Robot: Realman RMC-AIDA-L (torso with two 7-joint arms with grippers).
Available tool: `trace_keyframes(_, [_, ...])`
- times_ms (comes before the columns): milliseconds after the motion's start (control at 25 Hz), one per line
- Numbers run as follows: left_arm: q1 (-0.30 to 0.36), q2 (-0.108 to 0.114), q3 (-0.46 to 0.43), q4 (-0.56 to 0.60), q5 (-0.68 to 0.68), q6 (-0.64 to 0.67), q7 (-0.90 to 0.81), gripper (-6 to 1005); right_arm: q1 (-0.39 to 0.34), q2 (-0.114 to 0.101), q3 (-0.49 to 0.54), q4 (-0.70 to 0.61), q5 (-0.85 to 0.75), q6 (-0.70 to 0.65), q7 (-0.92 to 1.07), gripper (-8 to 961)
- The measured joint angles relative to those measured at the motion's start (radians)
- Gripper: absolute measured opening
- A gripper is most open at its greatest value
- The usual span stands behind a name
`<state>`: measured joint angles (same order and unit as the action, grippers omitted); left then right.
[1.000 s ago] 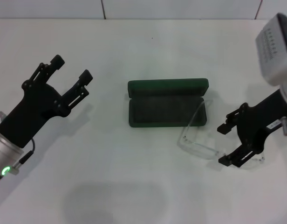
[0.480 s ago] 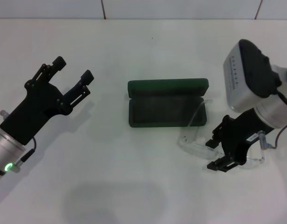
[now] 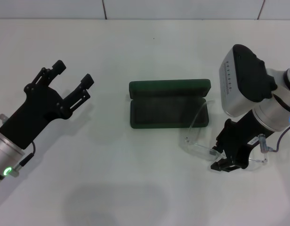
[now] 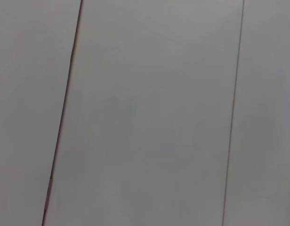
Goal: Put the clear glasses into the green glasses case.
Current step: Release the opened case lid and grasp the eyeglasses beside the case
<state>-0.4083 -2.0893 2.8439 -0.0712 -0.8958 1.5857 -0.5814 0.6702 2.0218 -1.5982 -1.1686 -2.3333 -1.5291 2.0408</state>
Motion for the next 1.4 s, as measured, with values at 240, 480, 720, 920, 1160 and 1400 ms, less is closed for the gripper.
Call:
trace_keyframes(240, [0.0,-0.001,0.0,0.003,0.002,-0.024,0.0,846,0.013,0.0,-0.03,0.003,-0.03,0.003,0.036,360])
trace_keyframes(480, [0.002,-0.003,0.0,0.004,0.002,-0.035,0.002,845,0.026,0.0,-0.065,0.003,-0.031,0.005,0.059,325])
trace_keyframes(720, [0.008,-0.005,0.0,0.051,-0.005,-0.053,0.078,845,0.024,0.0,-0.07,-0.007,-0.031,0.003,0.062,260])
trace_keyframes(920, [0.027,-0.009,0.0,0.13,-0.006,-0.076,0.249,845,0.022,0.0,-0.083,-0.007,-0.031,0.001,0.062,197])
trace_keyframes(1160, [0.041,-0.011,0.0,0.18,-0.005,-0.091,0.339,845,0.016,0.0,-0.092,-0.009,-0.031,0.016,0.057,170])
trace_keyframes(1400, [0.047,-0.014,-0.022,0.201,-0.076,-0.123,0.344,845,-0.001,0.0,-0.075,-0.018,-0.012,0.02,0.052,151])
